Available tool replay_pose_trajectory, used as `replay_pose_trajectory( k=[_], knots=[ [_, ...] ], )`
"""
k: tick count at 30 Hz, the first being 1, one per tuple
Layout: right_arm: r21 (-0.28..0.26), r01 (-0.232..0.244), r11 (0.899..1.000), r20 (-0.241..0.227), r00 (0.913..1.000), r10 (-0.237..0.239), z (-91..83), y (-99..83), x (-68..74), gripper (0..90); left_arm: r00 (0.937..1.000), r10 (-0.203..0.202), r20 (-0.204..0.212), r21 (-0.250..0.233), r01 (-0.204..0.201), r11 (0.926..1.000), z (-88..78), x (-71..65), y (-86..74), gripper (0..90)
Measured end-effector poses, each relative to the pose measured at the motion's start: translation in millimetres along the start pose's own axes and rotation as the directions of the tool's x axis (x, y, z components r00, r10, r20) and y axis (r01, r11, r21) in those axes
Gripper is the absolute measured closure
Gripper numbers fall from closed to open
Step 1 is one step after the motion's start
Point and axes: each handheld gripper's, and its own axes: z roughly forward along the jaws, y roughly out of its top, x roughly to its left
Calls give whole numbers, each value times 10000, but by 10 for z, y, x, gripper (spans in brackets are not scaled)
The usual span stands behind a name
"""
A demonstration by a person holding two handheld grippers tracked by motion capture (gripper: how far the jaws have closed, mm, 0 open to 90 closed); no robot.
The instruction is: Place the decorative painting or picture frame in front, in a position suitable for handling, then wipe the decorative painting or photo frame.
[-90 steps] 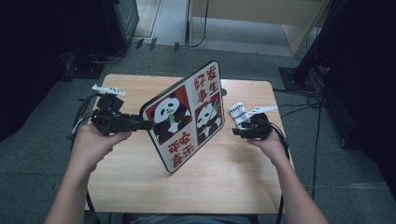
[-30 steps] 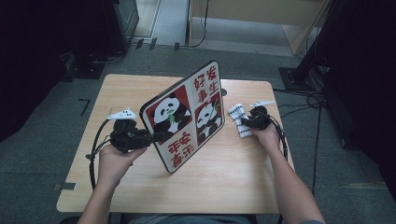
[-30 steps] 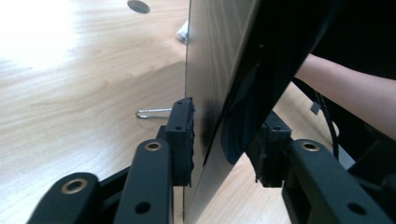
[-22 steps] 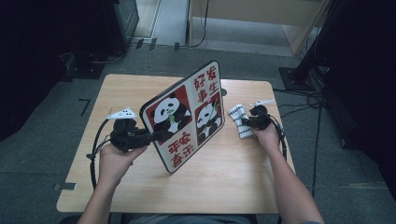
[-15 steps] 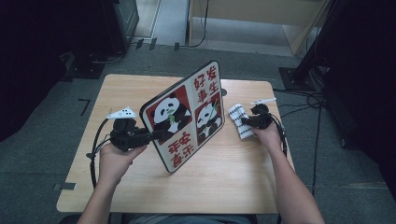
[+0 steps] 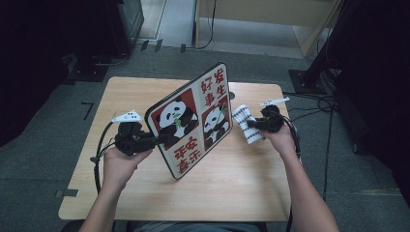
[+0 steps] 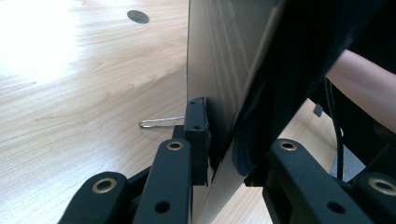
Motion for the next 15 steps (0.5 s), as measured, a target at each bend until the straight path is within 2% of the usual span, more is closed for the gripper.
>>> replay_pose_trajectory(
  k=[1, 7, 13, 15],
  knots=[
    [-50, -115, 9999, -36, 9999, 115, -26, 11, 21, 768, 10000, 38, -14, 2, -38, 10000, -2, -5, -1, 776],
    [-312, 139, 9994, -105, 9998, -142, -158, 35, 76, 765, 10000, 70, 29, 108, -71, 9999, -48, -8, -10, 776],
    [-515, 254, 9983, -198, 9995, -265, -269, 65, 131, 765, 9997, -131, 194, 2, 131, 9999, -71, 24, -34, 767],
    [-556, 329, 9979, -208, 9992, -341, -291, 91, 146, 764, 9999, -87, 147, 10, 87, 10000, -67, 27, -30, 767]
  ],
)
